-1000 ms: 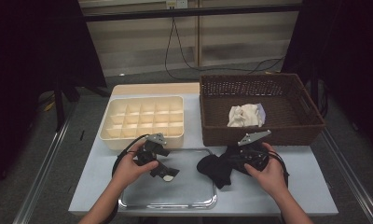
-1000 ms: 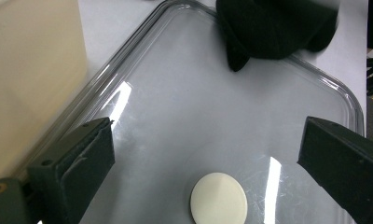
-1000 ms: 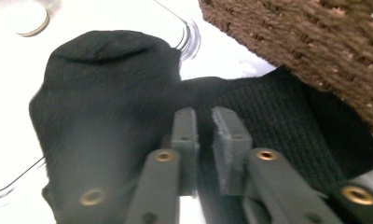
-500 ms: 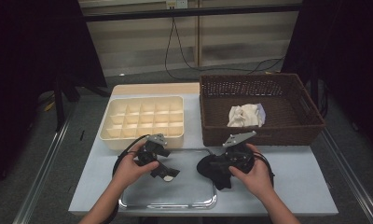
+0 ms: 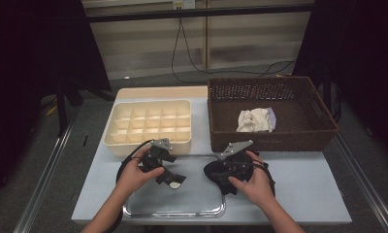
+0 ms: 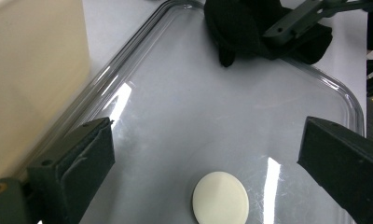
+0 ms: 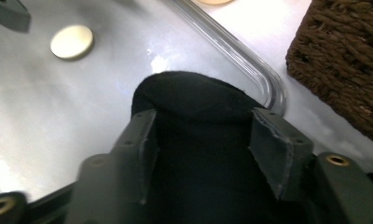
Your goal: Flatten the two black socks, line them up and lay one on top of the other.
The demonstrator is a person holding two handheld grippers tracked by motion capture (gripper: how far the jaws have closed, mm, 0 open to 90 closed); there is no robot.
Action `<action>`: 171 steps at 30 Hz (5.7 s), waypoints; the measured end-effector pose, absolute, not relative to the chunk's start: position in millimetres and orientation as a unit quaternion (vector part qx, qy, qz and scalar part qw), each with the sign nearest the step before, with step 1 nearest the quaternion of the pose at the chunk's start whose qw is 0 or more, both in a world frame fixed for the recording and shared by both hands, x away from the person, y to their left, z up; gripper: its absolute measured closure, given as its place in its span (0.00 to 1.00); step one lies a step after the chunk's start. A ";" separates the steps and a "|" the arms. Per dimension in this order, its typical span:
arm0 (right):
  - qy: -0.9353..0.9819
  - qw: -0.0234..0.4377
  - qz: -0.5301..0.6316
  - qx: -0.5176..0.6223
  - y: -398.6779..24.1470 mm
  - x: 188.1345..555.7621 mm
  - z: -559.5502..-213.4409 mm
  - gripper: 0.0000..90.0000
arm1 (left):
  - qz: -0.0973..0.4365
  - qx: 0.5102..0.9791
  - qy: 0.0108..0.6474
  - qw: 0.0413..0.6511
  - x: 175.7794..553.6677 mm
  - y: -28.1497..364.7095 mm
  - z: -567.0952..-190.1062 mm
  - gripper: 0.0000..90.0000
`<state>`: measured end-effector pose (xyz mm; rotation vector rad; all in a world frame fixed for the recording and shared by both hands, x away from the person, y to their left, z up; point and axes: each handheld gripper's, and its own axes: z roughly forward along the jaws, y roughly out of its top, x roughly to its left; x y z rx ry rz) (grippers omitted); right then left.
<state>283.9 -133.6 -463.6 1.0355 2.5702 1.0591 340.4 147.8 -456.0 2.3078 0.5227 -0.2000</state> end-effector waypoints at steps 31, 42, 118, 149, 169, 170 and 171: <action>0.855 0.044 0.394 0.333 -138.4 280.1 -457.3 1.00 | -0.085 0.901 0.197 0.378 339.4 145.1 -457.5 0.03; 0.850 0.046 0.403 0.336 -144.2 278.0 -452.4 1.00 | -0.075 0.913 0.175 0.360 336.5 133.1 -459.0 0.03; 0.827 0.045 0.418 0.372 -195.2 256.9 -461.4 0.99 | -0.076 0.925 0.170 0.331 340.7 129.7 -450.9 0.92; 0.850 0.061 0.379 0.360 -166.4 273.4 -466.4 0.67 | -0.079 0.928 0.166 0.325 337.3 130.5 -452.8 0.91; 0.840 0.061 0.389 0.373 -213.5 245.2 -464.2 0.93 | -0.076 0.923 0.178 0.331 338.1 131.0 -452.1 0.91; 0.839 0.059 0.392 0.373 -215.7 243.8 -464.0 0.93 | -0.068 0.931 0.166 0.317 339.9 131.5 -450.7 0.91; 0.838 0.060 0.395 0.373 -217.5 242.8 -463.6 0.93 | -0.067 0.932 0.168 0.315 339.8 131.2 -450.4 0.91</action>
